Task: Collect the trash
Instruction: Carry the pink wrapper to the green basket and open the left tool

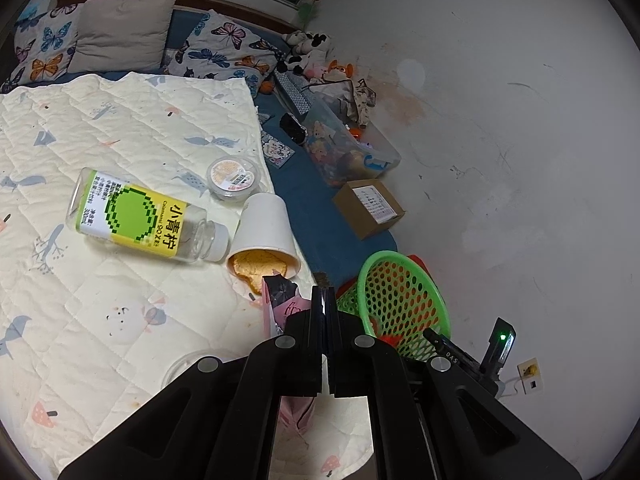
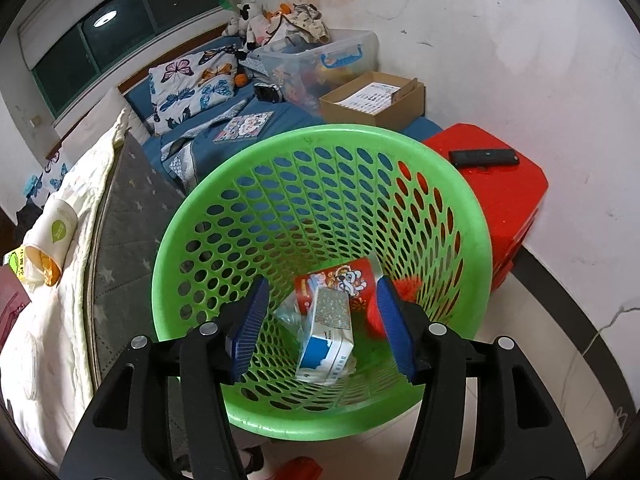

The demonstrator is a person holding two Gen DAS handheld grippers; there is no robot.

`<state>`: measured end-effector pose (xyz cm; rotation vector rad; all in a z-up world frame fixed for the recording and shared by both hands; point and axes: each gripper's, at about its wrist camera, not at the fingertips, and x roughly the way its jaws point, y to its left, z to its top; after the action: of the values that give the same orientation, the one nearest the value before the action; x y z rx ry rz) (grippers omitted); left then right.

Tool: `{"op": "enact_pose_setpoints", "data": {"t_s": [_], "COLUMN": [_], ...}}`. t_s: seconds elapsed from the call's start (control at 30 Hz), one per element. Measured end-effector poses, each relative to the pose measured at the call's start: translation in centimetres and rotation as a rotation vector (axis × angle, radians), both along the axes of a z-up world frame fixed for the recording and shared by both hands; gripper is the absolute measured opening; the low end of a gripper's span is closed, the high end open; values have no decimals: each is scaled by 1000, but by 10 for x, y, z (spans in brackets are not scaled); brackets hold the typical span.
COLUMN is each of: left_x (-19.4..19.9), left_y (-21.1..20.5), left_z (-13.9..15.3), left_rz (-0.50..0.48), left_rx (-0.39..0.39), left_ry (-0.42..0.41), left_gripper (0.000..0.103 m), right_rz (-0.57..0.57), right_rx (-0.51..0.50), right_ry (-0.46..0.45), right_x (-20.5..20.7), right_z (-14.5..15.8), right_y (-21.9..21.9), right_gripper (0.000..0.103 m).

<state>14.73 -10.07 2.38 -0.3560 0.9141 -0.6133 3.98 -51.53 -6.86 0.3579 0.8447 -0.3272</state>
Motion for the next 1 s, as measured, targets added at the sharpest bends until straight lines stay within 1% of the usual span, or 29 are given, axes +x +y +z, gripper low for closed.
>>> {"op": "enact_pose_setpoints", "data": {"t_s": [0.1,0.37,0.8,1.0], "left_x": [1,6,15,19], "left_y": [-5,-18,-46,-67], "left_z": [2,2,3,6], "left_rz": [-8,-29,-86,-125], "left_rx": [4,9,13,24], "left_ry": [-4,-3,-2,-2], "left_gripper": [2,2,2,2], "right_rz": [-1,2,8,10], "right_rx": [-2,-19,-59,-49], "right_ry": [-2,-5,10,-1], "right_x": [-2,-5,-9,-10], "right_z": [1,5,13,18], "right_y": [-1,-1,0,-4], "right_gripper": [60,68,71,71]}}
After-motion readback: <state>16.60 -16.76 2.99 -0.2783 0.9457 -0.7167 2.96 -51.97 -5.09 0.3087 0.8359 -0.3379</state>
